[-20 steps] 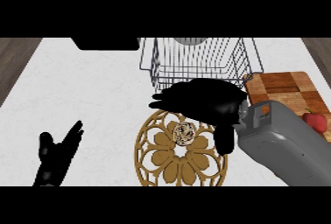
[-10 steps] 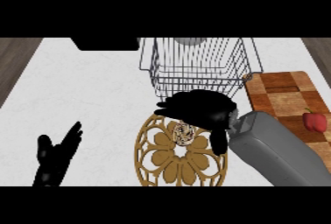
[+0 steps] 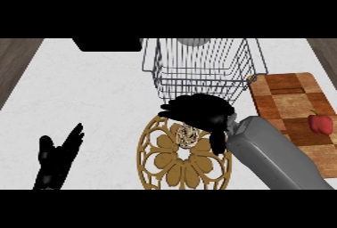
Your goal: Pick the cupcake from the placemat and place it in the basket
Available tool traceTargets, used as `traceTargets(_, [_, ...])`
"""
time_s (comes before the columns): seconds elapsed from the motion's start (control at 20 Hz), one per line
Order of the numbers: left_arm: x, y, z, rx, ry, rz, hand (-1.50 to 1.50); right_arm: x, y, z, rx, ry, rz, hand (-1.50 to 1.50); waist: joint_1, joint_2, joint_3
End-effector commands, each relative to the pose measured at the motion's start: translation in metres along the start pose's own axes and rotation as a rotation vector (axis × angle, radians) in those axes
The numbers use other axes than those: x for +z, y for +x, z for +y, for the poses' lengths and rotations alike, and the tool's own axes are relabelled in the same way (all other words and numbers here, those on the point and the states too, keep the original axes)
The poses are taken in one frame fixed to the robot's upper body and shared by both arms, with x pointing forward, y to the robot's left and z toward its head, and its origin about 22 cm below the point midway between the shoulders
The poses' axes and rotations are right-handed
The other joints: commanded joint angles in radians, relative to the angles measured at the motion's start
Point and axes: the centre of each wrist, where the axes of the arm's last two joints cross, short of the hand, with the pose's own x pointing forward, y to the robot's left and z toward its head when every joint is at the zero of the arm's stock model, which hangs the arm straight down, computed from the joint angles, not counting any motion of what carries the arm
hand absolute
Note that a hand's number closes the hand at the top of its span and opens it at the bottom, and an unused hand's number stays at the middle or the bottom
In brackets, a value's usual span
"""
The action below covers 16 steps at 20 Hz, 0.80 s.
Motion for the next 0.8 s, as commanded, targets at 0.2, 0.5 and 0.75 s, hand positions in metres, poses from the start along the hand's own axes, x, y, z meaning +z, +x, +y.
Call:
traceTargets(0.2, [0.022, -0.008, -0.009, -0.003, 0.018, 0.063, 0.00, -0.027, 0.004, 0.024, 0.003, -0.004, -0.024, -1.50, 0.005, 0.004, -0.008])
traceTargets(0.5, [0.001, -0.023, -0.001, 0.006, -0.006, 0.066, 0.00, -0.042, 0.008, 0.045, 0.048, 0.060, 0.024, -1.50, 0.000, 0.006, -0.009])
traceTargets(0.75, [0.000, -0.031, -0.001, 0.004, -0.005, 0.081, 0.00, -0.048, 0.004, 0.060, 0.081, 0.115, 0.066, -1.50, -0.001, 0.006, -0.009])
